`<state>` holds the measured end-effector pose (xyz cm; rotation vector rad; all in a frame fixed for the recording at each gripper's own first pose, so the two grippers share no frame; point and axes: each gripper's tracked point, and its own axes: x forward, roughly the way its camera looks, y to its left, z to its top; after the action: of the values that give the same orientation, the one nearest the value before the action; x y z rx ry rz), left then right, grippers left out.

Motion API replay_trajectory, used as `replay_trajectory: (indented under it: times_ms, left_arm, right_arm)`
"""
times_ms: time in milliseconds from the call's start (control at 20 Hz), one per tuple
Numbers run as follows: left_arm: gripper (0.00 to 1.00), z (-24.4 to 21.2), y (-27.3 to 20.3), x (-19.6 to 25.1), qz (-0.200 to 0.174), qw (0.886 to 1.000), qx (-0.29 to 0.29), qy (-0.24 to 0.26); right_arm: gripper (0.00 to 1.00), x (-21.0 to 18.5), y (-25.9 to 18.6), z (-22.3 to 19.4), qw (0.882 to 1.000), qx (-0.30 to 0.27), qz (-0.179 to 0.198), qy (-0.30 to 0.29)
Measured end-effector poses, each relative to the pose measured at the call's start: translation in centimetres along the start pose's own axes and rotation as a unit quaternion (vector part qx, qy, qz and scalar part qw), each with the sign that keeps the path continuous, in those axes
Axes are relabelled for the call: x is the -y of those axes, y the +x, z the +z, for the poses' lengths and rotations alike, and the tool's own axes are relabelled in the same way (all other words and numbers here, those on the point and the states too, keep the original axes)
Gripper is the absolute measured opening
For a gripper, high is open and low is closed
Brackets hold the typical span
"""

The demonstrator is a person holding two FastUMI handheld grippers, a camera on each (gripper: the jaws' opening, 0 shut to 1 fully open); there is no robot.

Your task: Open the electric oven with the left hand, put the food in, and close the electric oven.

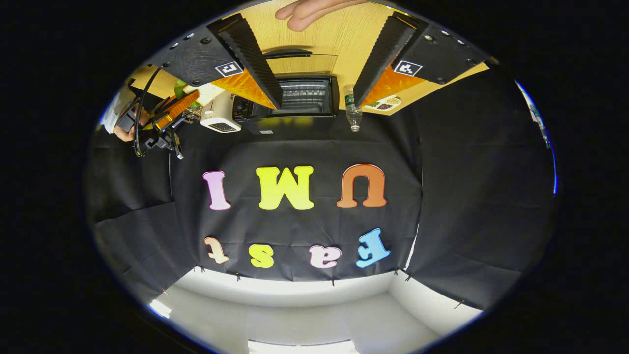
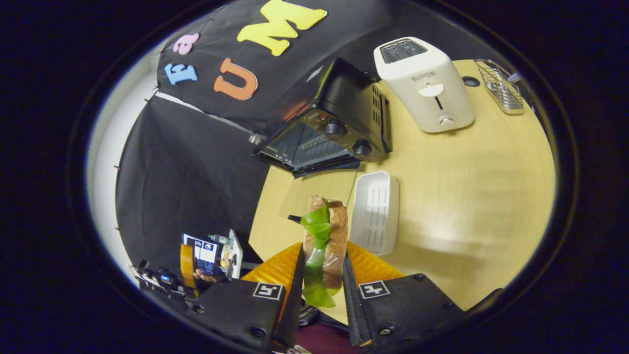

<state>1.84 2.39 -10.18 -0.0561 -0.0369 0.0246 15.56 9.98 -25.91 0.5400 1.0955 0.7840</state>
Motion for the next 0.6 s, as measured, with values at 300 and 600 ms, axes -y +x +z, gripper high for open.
replay_trajectory:
  times_ms: [300,600]
  left_arm:
    - [0.95,-0.3,-0.8,-2.1,0.010,1.000,0.004,-0.004]
    - [0.95,-0.9,-0.7,-5.2,0.029,1.000,0.002,0.000]
  right_arm:
    - [0.43,-5.0,4.1,-0.4,0.991,0.092,0.059,0.076]
    - [0.43,-7.0,9.9,2.2,0.968,0.228,0.051,0.094]
